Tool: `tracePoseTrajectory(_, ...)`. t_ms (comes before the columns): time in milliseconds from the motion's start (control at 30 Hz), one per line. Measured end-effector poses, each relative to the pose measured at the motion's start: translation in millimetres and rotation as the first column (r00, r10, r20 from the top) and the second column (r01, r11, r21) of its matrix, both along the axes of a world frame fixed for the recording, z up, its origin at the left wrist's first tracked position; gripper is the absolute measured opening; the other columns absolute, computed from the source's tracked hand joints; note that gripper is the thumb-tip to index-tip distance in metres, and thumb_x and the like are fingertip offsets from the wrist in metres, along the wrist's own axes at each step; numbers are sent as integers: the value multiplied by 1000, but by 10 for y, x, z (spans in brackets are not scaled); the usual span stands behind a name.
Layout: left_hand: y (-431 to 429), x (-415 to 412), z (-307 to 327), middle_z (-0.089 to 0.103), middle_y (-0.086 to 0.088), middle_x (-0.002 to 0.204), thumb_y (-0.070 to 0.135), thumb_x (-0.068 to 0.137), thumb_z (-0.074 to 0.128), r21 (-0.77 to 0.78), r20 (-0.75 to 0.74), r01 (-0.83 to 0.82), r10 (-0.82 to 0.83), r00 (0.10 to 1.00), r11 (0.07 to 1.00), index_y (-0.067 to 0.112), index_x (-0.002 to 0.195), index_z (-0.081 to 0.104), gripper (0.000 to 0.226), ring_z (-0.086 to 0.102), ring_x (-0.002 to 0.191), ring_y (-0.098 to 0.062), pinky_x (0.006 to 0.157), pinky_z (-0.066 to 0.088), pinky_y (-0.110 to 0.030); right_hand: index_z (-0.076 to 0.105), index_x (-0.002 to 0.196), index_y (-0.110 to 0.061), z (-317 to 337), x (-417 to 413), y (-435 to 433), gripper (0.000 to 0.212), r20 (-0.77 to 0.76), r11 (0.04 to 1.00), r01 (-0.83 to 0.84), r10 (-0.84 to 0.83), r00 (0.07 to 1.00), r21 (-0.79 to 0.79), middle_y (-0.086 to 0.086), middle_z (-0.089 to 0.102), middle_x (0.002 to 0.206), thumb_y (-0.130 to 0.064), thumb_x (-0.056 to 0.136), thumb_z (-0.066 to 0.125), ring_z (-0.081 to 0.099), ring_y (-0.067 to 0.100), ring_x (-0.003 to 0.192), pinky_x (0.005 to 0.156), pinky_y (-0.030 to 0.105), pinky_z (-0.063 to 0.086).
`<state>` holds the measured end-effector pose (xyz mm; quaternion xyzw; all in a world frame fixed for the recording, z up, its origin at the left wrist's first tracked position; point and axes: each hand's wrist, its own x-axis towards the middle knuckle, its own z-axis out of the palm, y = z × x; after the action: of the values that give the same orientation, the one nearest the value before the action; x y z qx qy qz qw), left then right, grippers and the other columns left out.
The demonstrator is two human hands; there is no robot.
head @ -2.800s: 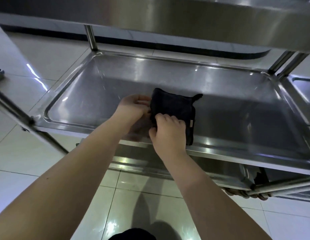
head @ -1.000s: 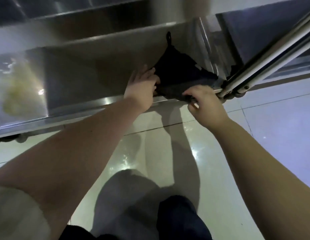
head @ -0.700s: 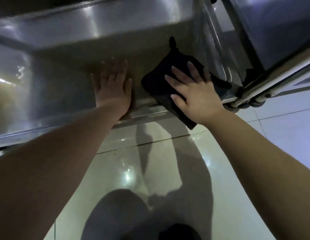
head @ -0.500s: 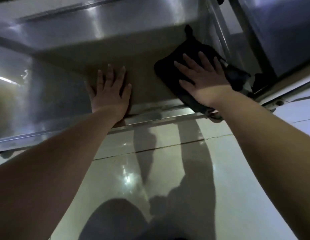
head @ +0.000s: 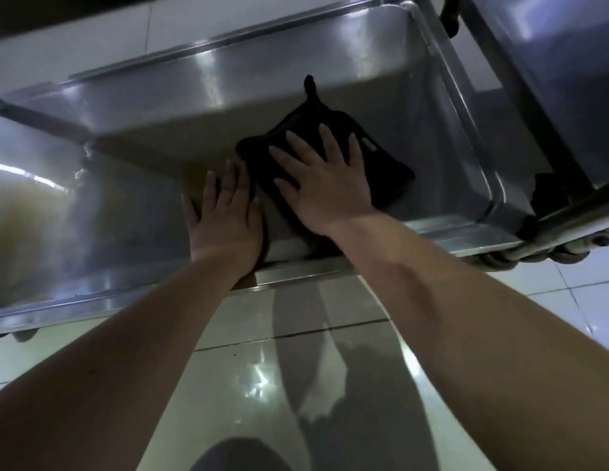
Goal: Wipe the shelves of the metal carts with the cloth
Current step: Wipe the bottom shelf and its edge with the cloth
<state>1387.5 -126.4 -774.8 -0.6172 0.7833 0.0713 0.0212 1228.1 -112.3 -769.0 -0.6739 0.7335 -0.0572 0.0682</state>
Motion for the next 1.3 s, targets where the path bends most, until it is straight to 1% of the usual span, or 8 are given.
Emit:
tracePoseTrajectory(167, 2, -14, -3, -8, 16, 162, 40, 103, 15, -9, -19, 3, -3, 1000, 1000, 37, 154, -4, 54, -9, 149, -13, 119, -4, -51, 13, 153, -45, 24, -1158, -207, 53, -32, 938, 345, -344, 939, 34, -12, 4, 164, -54, 101, 21, -3, 30, 150, 117, 57, -4)
tracePoseTrajectory(333, -29, -13, 10, -11, 17, 161, 41, 102, 13, 19, -10, 4, -4, 1000, 1000, 37, 153, -8, 55, -11, 149, -13, 119, -2, -51, 7, 155, -38, 18, -913, -411, 56, -34, 874, 483, -481, 876, 60, -6, -2, 164, -49, 101, 18, -9, 39, 148, 113, 64, -9)
tracePoseTrajectory(600, -3, 13, 3, -14, 11, 162, 40, 101, 11, 31, 14, 8, -9, 1000, 999, 29, 155, -9, 58, -15, 148, -12, 119, -6, -50, 10, 154, -43, 14, 343, -485, 53, 23, 1000, -10, 9, 1000, 24, -11, 1, 164, -51, 102, 15, -10, 30, 149, 115, 60, -9)
tracePoseTrajectory(833, 7, -40, 19, -12, 14, 162, 40, 103, 14, 12, -7, -2, 2, 1000, 1000, 33, 155, -6, 56, -12, 149, -12, 119, -9, -49, 13, 154, -41, 37, -1093, -601, 54, -2, 941, 334, -334, 942, 57, -9, 5, 164, -53, 101, 21, -3, 29, 150, 117, 59, -4)
tracePoseTrajectory(967, 0, -57, 23, -12, 15, 161, 40, 103, 14, 17, 4, -9, 9, 1000, 1000, 33, 155, -6, 56, -12, 149, -13, 119, -8, -49, 11, 155, -36, 37, -1051, -645, 56, -17, 885, 461, -461, 887, 67, -4, 3, 164, -48, 101, 19, -6, 36, 149, 115, 63, -7)
tracePoseTrajectory(1033, -2, -66, 25, -12, 14, 162, 39, 103, 15, 14, 3, -15, 15, 1000, 1000, 33, 155, -6, 56, -12, 149, -13, 119, -7, -50, 13, 155, -35, 38, -655, -695, 56, -2, 910, 411, -412, 911, 45, -4, 4, 164, -47, 101, 21, -4, 38, 149, 113, 65, -7)
tracePoseTrajectory(1167, 17, -55, 14, -10, 11, 162, 38, 103, 17, 8, -14, -12, 12, 1000, 1000, 29, 155, -5, 58, -12, 149, -14, 119, -6, -52, 10, 154, -38, 33, 256, -632, 54, -3, 998, 65, -65, 998, 16, -8, 3, 164, -48, 102, 17, -6, 34, 149, 114, 63, -6)
tracePoseTrajectory(1300, 36, -44, 14, -12, 10, 162, 39, 102, 14, 9, -9, -12, 12, 1000, 1000, 28, 155, -7, 57, -13, 149, -12, 119, -7, -50, 9, 153, -44, 27, 138, -621, 53, 16, 999, -33, 33, 999, 34, -12, 2, 164, -53, 102, 16, -8, 27, 150, 117, 57, -8)
